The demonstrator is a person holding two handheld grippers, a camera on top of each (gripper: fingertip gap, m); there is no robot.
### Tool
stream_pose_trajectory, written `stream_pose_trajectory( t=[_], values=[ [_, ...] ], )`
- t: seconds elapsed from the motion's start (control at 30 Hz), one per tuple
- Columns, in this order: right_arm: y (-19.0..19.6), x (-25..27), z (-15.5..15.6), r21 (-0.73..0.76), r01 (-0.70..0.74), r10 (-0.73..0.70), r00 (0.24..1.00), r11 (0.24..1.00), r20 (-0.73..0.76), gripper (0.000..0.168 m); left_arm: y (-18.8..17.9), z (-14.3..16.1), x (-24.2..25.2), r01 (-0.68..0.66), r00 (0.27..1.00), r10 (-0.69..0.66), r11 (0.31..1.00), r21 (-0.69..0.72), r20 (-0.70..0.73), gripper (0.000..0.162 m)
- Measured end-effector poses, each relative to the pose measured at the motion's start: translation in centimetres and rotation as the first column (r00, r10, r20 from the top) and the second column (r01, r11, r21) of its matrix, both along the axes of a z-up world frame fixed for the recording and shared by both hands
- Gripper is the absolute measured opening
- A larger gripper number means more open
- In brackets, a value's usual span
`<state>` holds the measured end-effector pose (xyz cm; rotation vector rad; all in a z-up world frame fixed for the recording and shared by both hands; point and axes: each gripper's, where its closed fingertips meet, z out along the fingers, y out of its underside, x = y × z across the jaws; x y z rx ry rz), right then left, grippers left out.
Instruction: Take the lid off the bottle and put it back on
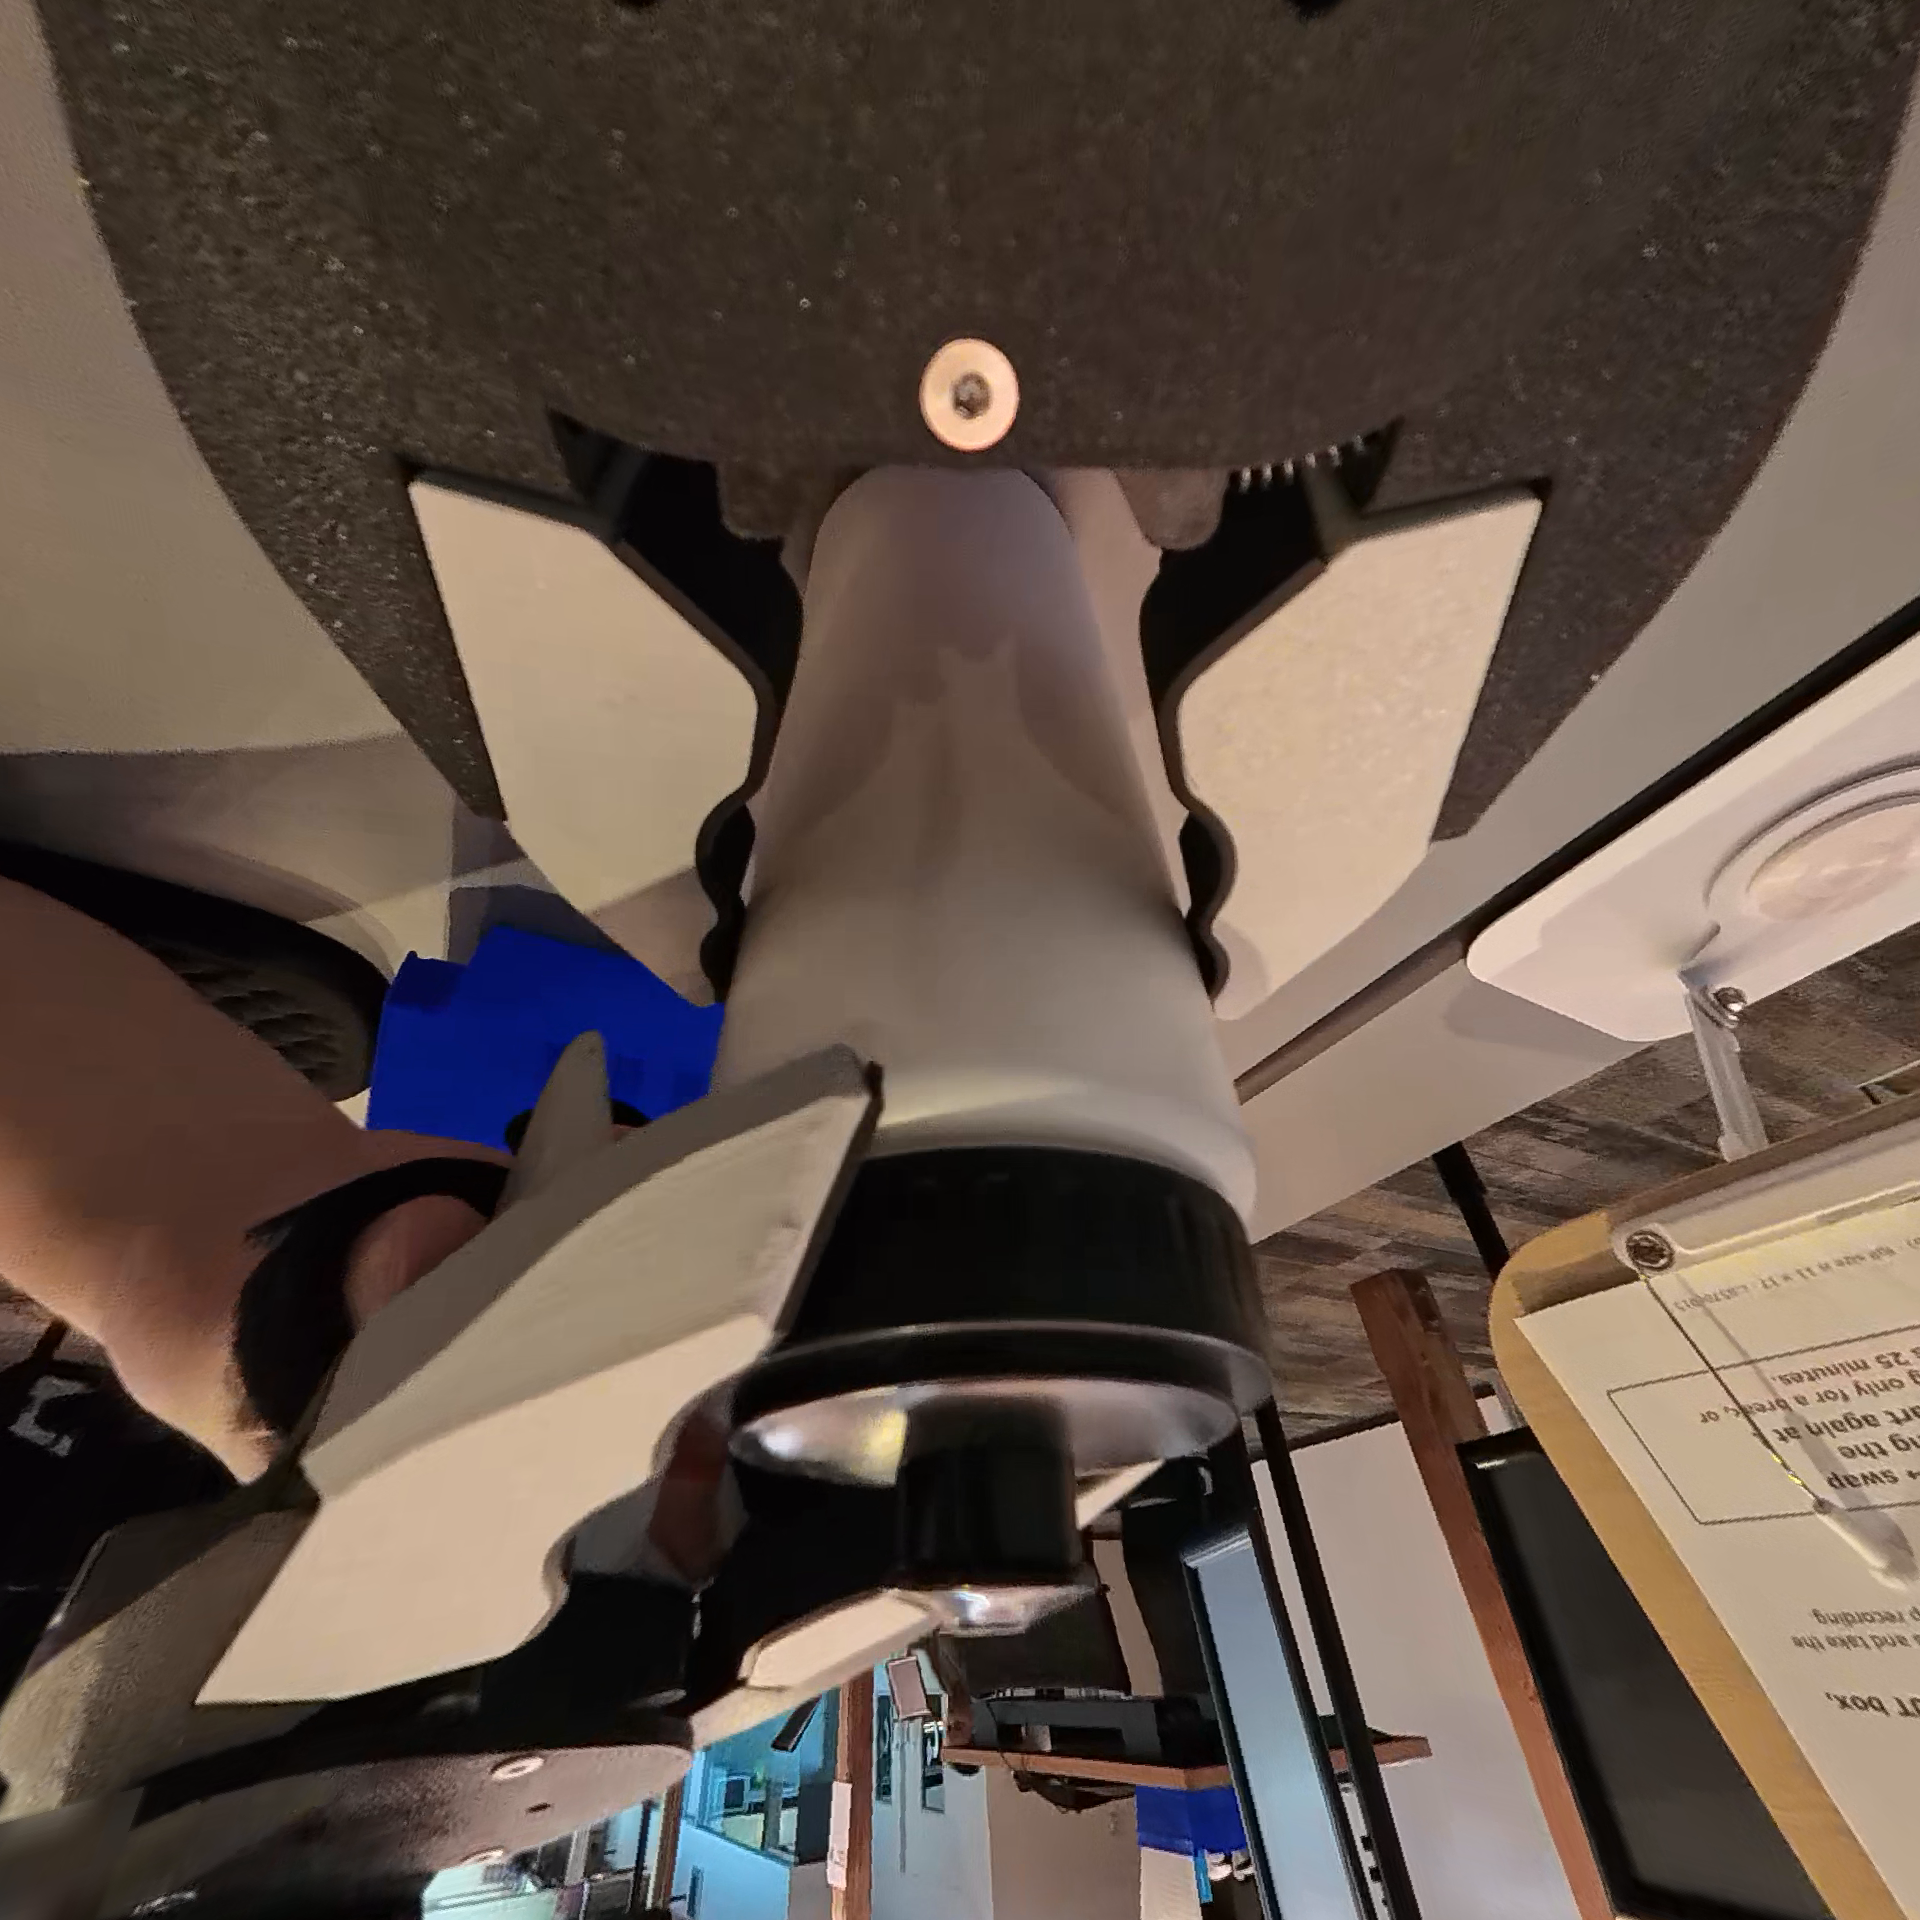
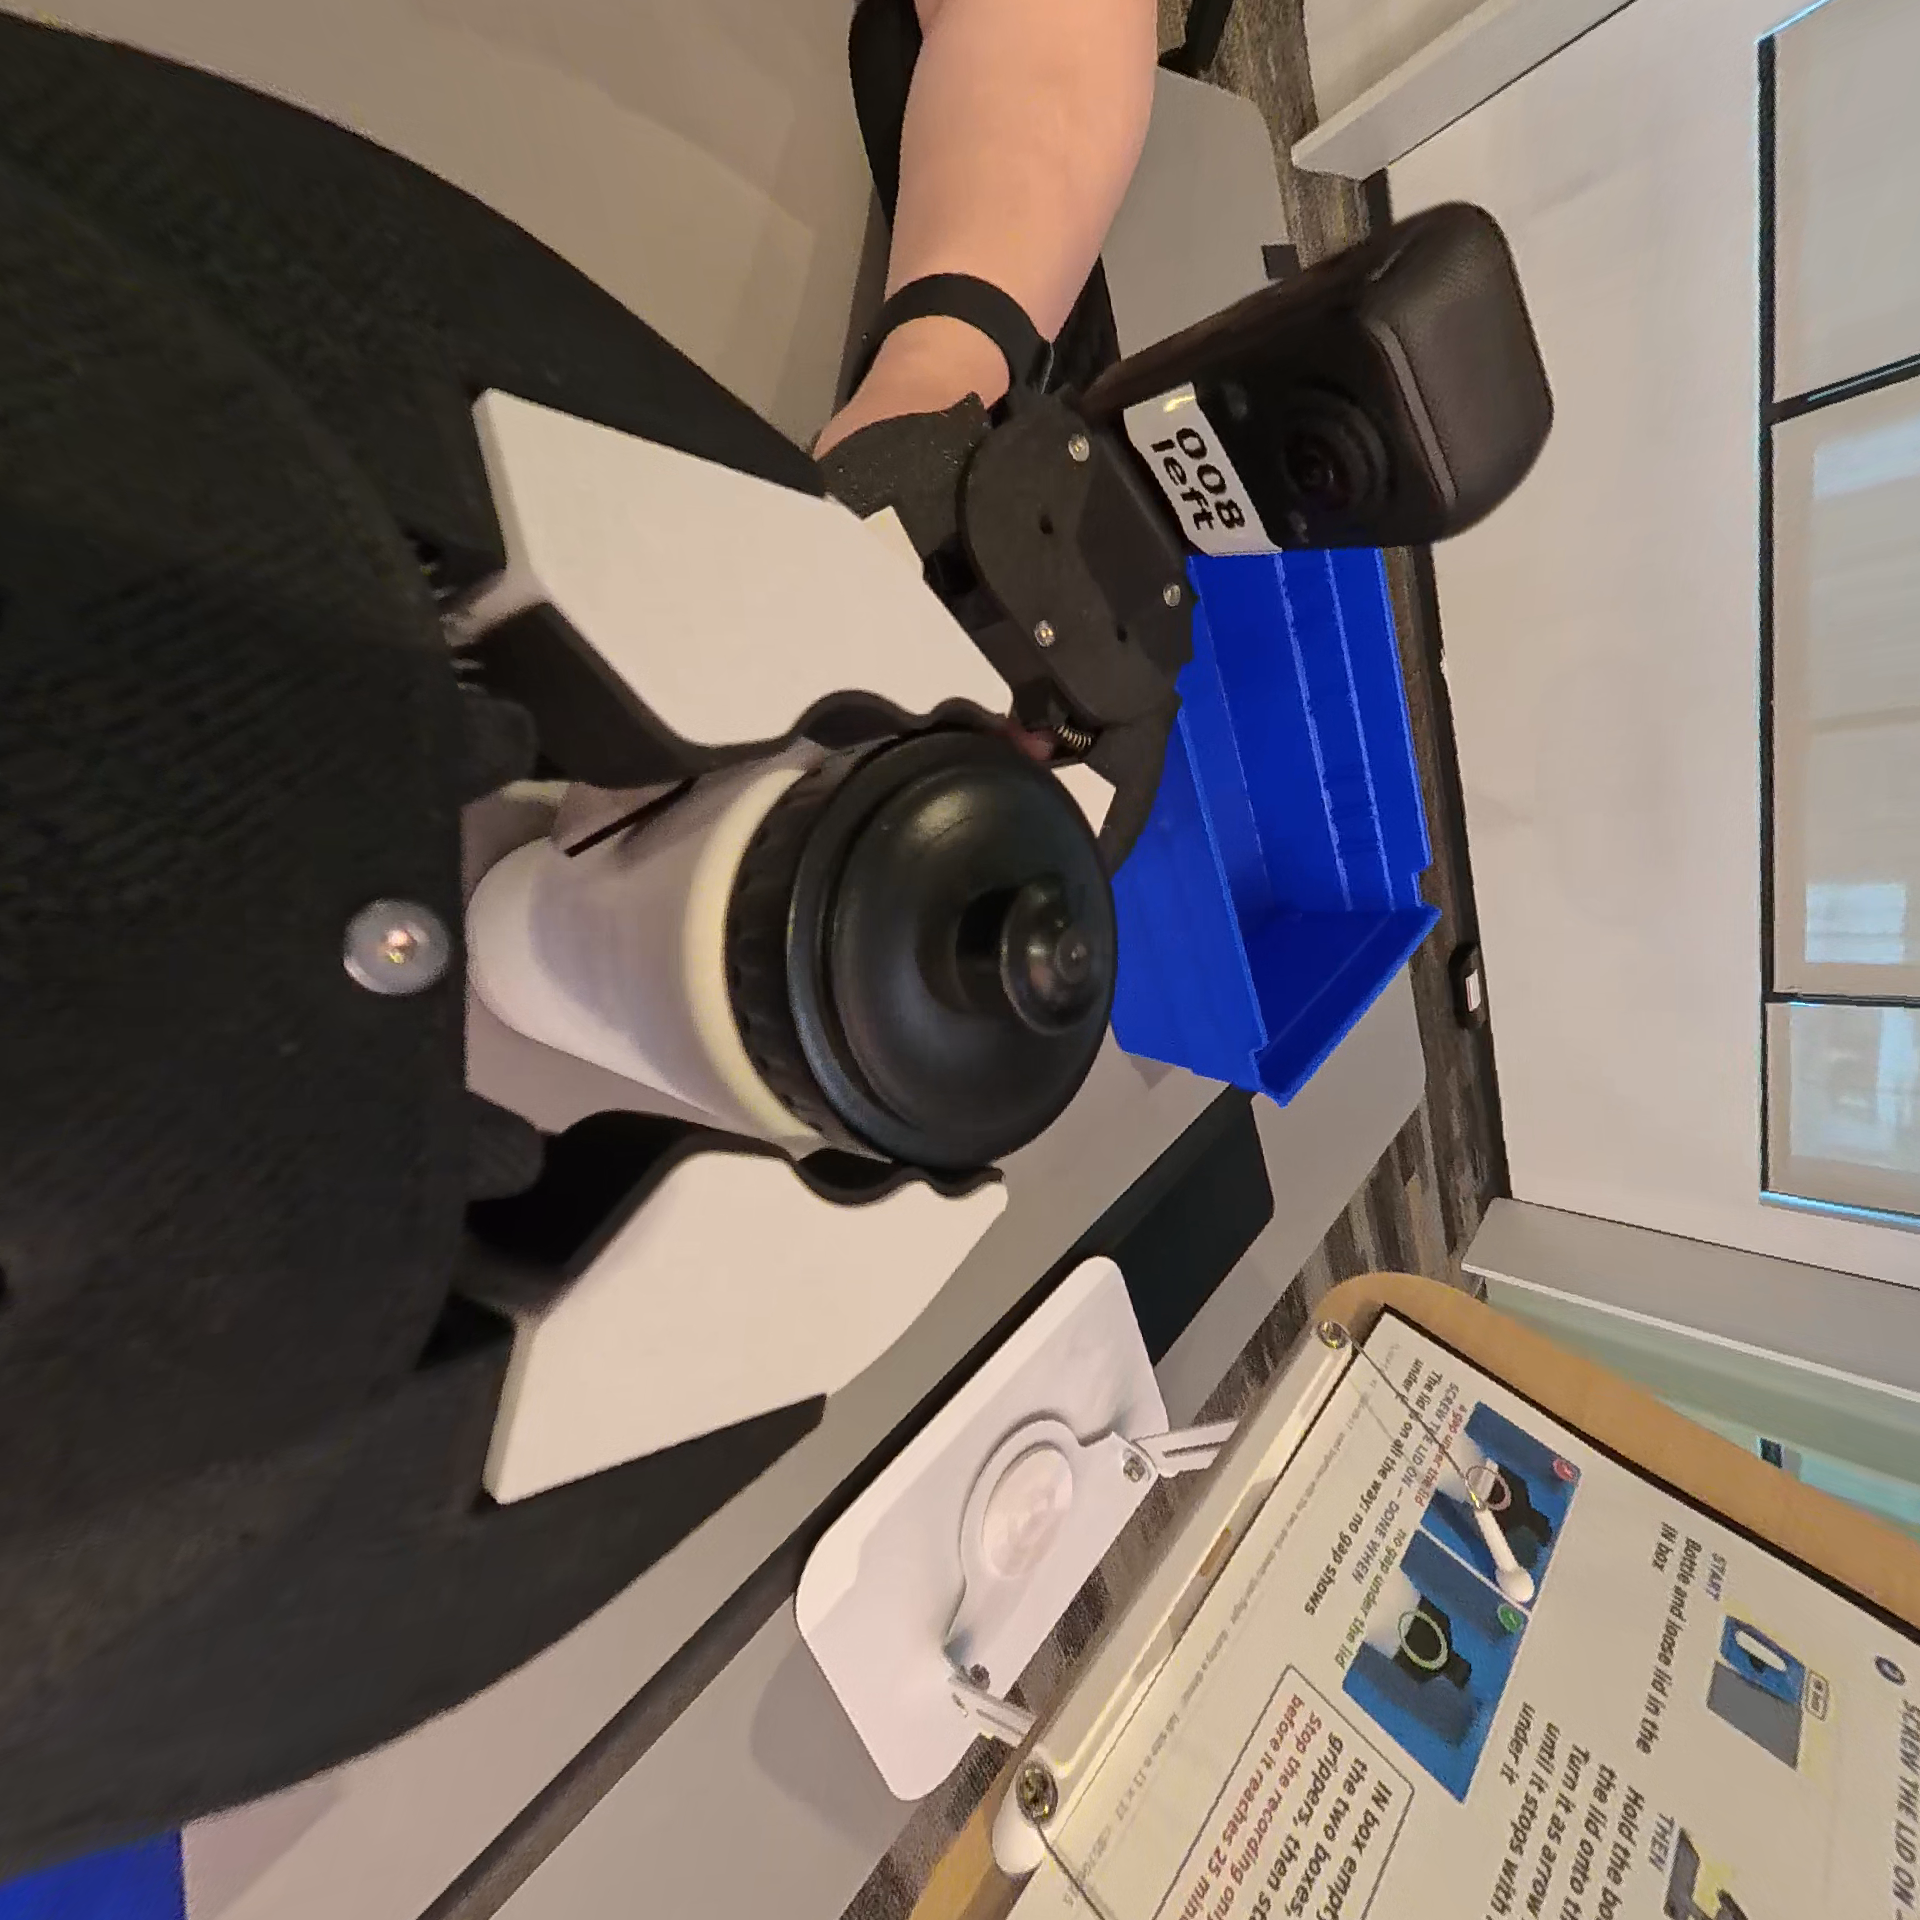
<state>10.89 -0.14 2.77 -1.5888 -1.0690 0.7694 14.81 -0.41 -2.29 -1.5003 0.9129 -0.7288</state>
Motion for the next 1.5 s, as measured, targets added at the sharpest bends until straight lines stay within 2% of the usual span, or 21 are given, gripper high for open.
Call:
stream_pose_trajectory(
  t=[0.43,0.7,0.9,0.93,1.0,1.03,1.13,1.2,1.3,1.5],
  values=[
    [-0.2,0.6,-0.1,-0.003,-0.062,0.062,0.998,0.998,0.016,0.079,-0.1,0.0,0.4,0.012,1.0,-0.012,1.0,0.002,-0.02,0.081],
    [-0.5,1.0,-0.1,-0.008,-0.127,0.127,0.992,0.992,0.014,0.078,-0.5,0.0,0.6,0.069,0.997,-0.069,0.998,-0.01,-0.017,0.079],
    [-0.9,1.2,0.0,-0.044,-0.198,0.197,0.98,0.979,-0.023,0.079,-0.9,0.3,1.0,0.092,0.994,-0.092,0.996,0.004,0.057,0.079],
    [-1.2,1.1,0.0,-0.051,-0.226,0.225,0.974,0.973,-0.037,0.079,-0.9,0.4,1.1,0.099,0.993,-0.099,0.995,0.003,0.065,0.08],
    [-1.7,0.9,0.2,-0.054,-0.269,0.266,0.962,0.962,-0.059,0.079,-0.7,0.6,1.6,0.087,0.994,-0.087,0.996,-0.001,0.073,0.1],
    [-1.7,0.8,0.2,-0.06,-0.267,0.263,0.963,0.962,-0.064,0.079,-0.5,0.7,1.7,0.075,0.995,-0.075,0.997,0.004,0.07,0.102],
    [-1.6,0.9,0.3,-0.07,-0.248,0.245,0.968,0.966,-0.047,0.08,-0.9,0.2,2.6,0.113,0.993,-0.113,0.994,0.002,0.043,0.091],
    [-1.3,1.1,0.7,-0.062,-0.21,0.208,0.977,0.976,-0.045,0.088,-0.8,0.1,2.8,0.104,0.994,-0.104,0.995,0.001,0.026,0.089],
    [-1.4,1.1,0.9,-0.048,-0.198,0.196,0.98,0.979,-0.03,0.079,-0.7,0.0,2.7,0.094,0.996,-0.094,0.995,-0.018,0.011,0.088],
    [-1.7,1.1,0.8,-0.022,-0.205,0.205,0.979,0.979,-0.006,0.078,-1.0,-0.2,2.6,0.108,0.994,-0.109,0.994,-0.02,-0.016,0.087]
  ],
)
